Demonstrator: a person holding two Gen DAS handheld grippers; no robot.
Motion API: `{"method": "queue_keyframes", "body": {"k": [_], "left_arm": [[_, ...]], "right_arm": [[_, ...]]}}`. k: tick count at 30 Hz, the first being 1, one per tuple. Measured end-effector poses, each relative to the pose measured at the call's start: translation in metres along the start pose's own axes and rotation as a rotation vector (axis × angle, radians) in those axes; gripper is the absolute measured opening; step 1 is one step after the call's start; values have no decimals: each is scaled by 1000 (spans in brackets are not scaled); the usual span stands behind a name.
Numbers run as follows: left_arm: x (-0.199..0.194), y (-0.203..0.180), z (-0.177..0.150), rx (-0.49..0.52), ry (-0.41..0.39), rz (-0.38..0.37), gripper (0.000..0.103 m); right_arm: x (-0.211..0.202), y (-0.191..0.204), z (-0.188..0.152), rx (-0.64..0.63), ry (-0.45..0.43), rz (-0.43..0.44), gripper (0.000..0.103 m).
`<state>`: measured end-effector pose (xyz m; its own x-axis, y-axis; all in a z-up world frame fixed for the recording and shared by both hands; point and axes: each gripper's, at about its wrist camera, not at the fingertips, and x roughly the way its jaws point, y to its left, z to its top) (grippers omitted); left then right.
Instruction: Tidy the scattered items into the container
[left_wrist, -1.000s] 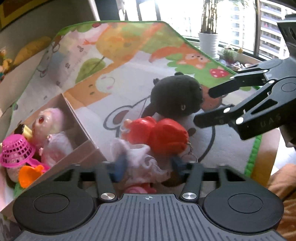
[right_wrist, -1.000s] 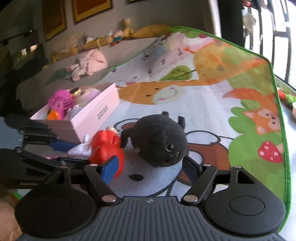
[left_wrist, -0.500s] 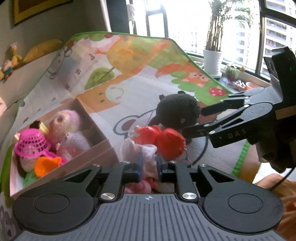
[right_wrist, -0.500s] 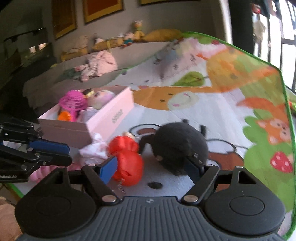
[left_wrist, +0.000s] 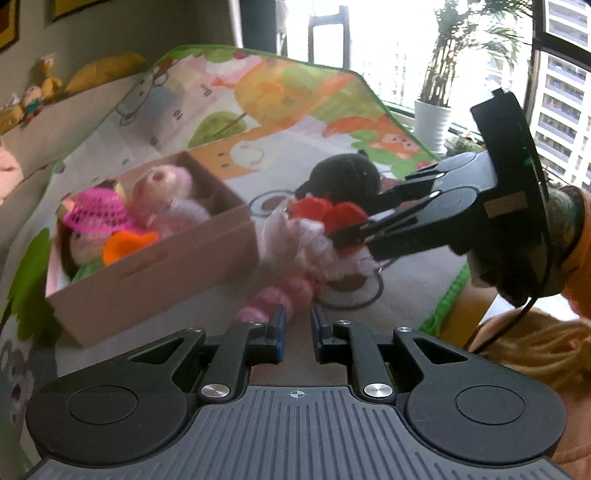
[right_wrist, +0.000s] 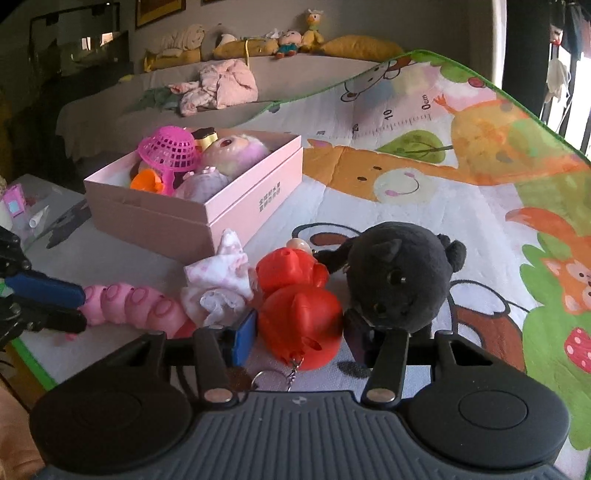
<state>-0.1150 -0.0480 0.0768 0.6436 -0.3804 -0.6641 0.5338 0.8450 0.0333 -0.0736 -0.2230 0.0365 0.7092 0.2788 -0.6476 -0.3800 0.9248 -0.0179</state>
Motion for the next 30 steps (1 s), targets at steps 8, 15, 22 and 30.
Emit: {"method": "queue_keyframes", "body": {"k": [8, 15, 22, 30], "left_arm": [[-6, 7, -8, -29, -15, 32, 17], [-1, -5, -4, 7, -20, 6, 18], [-8, 4, -7, -25, -52, 39, 11], [-10, -3, 3, -1, -40, 20, 11]], "right_arm": [[-18, 13, -11, -27, 29, 31, 51], [-24, 13, -12, -5, 26, 25, 51], [-36, 8, -18, 18, -10, 26, 51], [-31, 3, -17, 64, 33, 20, 51]]}}
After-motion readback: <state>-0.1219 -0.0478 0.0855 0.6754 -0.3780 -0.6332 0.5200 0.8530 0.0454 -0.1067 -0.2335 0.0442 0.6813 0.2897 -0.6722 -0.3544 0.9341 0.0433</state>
